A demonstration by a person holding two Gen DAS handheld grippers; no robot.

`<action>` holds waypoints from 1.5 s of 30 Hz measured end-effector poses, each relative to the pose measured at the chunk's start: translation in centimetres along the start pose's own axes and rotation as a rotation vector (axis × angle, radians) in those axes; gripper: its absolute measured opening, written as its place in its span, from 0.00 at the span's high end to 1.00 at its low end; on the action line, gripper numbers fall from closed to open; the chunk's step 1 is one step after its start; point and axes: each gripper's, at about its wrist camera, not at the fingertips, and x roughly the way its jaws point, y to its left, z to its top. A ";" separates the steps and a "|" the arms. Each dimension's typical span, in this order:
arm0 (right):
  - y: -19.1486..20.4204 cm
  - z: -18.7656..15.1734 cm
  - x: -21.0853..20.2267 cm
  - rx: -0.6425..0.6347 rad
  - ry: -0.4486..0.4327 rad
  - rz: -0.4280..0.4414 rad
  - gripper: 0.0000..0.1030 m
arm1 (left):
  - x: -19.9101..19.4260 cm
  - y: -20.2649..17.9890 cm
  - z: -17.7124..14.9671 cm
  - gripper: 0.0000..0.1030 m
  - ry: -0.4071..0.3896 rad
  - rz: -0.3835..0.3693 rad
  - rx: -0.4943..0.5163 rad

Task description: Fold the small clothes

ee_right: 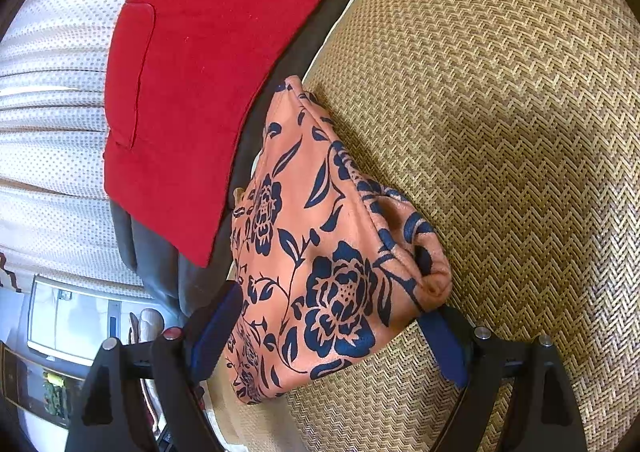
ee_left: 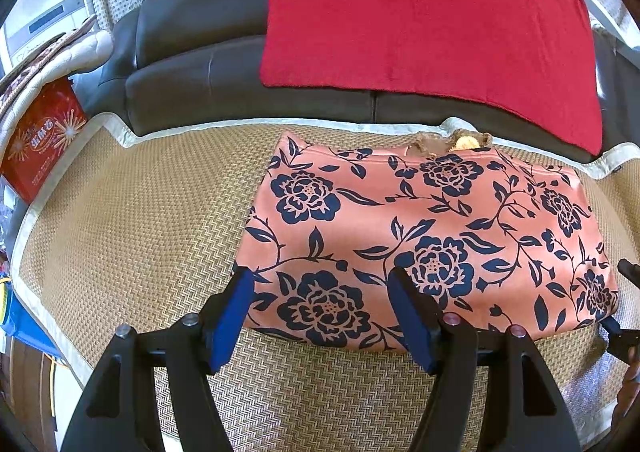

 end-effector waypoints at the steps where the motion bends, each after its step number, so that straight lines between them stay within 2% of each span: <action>1: 0.0 0.0 0.0 -0.001 0.001 -0.001 0.14 | 0.1 0.0 0.0 0.32 0.003 -0.001 -0.001; 13: 0.6 0.5 0.7 -0.035 0.022 -0.027 0.14 | 2.5 -0.5 -0.6 0.31 0.058 -0.027 -0.005; 20: 2.7 0.0 1.7 -0.161 0.049 -0.087 0.20 | 5.4 -4.5 0.1 0.31 0.091 -0.064 0.066; 27: 2.9 0.2 2.0 -0.143 0.031 -0.084 0.19 | 7.3 -8.0 1.3 0.31 0.104 -0.084 0.103; 38: 2.7 0.6 2.4 -0.113 0.031 -0.072 0.18 | 9.1 -10.3 2.4 0.31 0.110 -0.103 0.108; 43: 2.7 0.8 2.5 -0.108 0.037 -0.069 0.18 | 10.9 -11.3 2.3 0.26 0.126 -0.075 0.147; 45: 2.6 0.9 2.6 -0.105 0.038 -0.067 0.18 | 11.0 -11.5 2.2 0.19 0.109 -0.054 0.167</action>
